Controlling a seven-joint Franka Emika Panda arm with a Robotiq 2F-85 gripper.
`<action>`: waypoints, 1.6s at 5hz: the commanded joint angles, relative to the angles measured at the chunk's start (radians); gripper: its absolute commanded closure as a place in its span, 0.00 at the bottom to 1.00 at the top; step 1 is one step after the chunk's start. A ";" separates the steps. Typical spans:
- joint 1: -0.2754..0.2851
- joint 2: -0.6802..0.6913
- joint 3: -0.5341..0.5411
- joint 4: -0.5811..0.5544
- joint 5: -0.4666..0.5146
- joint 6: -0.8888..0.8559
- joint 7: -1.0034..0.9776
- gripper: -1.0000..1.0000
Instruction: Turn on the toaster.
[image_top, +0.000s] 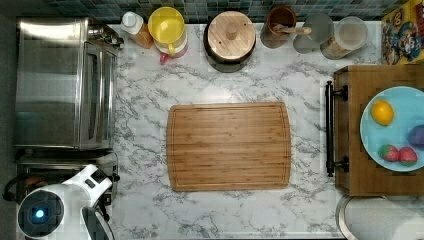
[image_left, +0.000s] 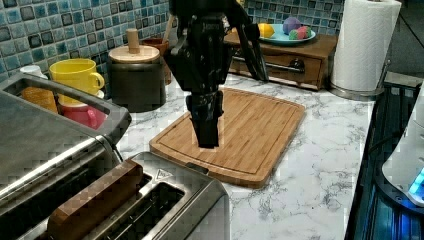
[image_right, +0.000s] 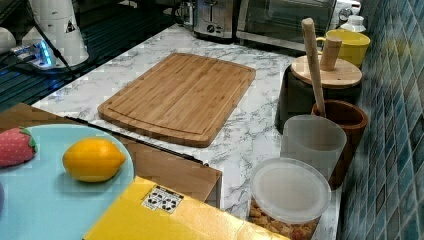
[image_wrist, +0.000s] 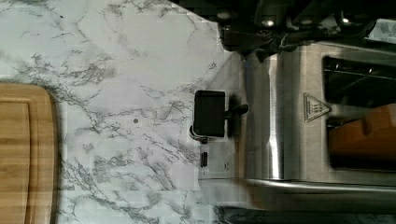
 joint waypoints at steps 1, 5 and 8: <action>-0.034 0.031 -0.024 0.021 -0.026 0.126 0.078 1.00; -0.022 0.108 -0.015 0.046 -0.038 0.099 0.033 1.00; -0.028 0.200 -0.025 0.062 -0.093 0.084 0.061 1.00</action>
